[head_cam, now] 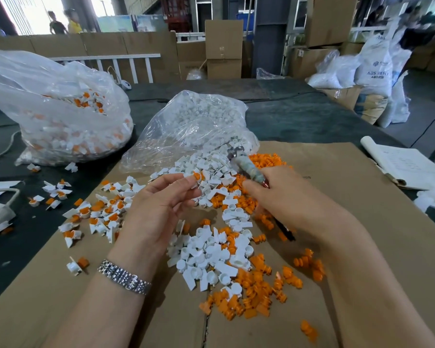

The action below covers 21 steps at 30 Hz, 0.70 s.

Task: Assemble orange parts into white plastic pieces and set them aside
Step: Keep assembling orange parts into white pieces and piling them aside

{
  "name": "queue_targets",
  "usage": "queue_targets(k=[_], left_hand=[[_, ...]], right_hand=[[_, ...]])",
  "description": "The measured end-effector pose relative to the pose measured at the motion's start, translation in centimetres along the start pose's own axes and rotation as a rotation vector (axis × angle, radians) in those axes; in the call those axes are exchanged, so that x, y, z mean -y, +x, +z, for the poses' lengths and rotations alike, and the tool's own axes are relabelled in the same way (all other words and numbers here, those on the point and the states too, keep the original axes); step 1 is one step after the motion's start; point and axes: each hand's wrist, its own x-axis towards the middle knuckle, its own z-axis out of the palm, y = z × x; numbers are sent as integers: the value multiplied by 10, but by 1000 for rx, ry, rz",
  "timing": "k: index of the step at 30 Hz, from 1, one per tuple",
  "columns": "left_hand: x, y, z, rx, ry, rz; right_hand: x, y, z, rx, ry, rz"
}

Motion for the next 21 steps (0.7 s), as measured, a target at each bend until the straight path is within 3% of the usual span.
queue_targets(k=[3, 7, 15, 21], left_hand=[[0, -1, 1, 4, -8, 12], [1, -1, 2, -1, 1, 35], [3, -3, 3, -6, 56, 88], [5, -5, 4, -44, 61, 96]], right_hand=[[17, -8, -2, 175, 51, -67], [29, -12, 3, 263, 46, -90], [33, -14, 8, 269, -1, -128], [29, -11, 28, 155, -62, -129]])
